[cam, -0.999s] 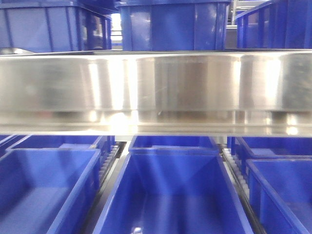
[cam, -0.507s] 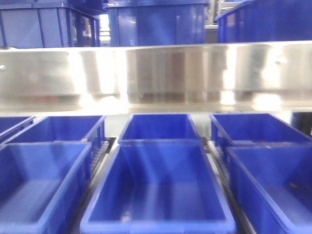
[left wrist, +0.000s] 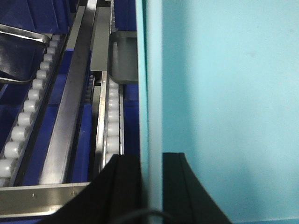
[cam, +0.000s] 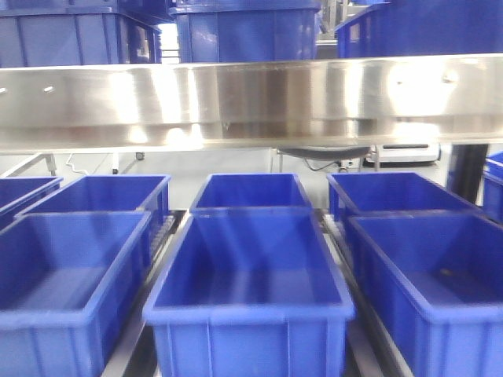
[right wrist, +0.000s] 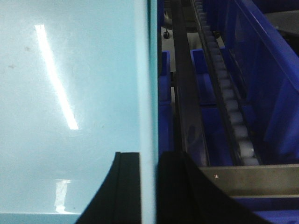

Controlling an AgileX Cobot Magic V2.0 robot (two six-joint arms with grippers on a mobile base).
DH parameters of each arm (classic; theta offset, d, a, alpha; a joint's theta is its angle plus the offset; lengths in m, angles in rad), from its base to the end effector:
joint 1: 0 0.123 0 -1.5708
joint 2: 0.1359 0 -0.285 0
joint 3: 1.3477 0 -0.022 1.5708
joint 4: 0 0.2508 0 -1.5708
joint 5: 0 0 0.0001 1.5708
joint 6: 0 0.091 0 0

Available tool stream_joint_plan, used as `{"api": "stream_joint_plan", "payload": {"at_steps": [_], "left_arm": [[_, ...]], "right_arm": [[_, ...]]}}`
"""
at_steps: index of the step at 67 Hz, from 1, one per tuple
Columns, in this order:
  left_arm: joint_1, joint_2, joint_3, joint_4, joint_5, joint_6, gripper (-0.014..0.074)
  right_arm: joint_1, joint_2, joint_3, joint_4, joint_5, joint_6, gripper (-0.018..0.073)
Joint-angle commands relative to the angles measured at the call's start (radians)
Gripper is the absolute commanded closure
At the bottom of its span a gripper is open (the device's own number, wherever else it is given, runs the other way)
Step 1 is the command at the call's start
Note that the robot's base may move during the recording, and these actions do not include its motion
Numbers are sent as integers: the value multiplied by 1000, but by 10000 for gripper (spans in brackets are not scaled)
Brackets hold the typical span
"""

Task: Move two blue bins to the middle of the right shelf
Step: 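Turn the base away from the bin rack holding the teal bin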

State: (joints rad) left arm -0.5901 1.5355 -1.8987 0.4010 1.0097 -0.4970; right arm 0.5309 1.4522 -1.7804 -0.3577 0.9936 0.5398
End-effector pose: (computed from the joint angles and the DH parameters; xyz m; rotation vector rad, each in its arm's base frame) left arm 0.2820 -0.1526 0.4927 0.1226 2.0615 -0.1815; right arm 0.2720 0.1287 0.4839 -0.0255 2.0988 0.2099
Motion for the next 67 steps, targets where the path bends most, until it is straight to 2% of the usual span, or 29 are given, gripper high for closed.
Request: {"api": "stream_joint_plan", "payload": {"at_steps": [1,67], "left_arm": [[-3,-13,-18,13,-64,-7,707],[-3,-13,-18,13,-64,-7,707]], "right_arm": [[0,-21,-15,-29,-104,0,725],[0,-21,-15,-29,-104,0,725]]}}
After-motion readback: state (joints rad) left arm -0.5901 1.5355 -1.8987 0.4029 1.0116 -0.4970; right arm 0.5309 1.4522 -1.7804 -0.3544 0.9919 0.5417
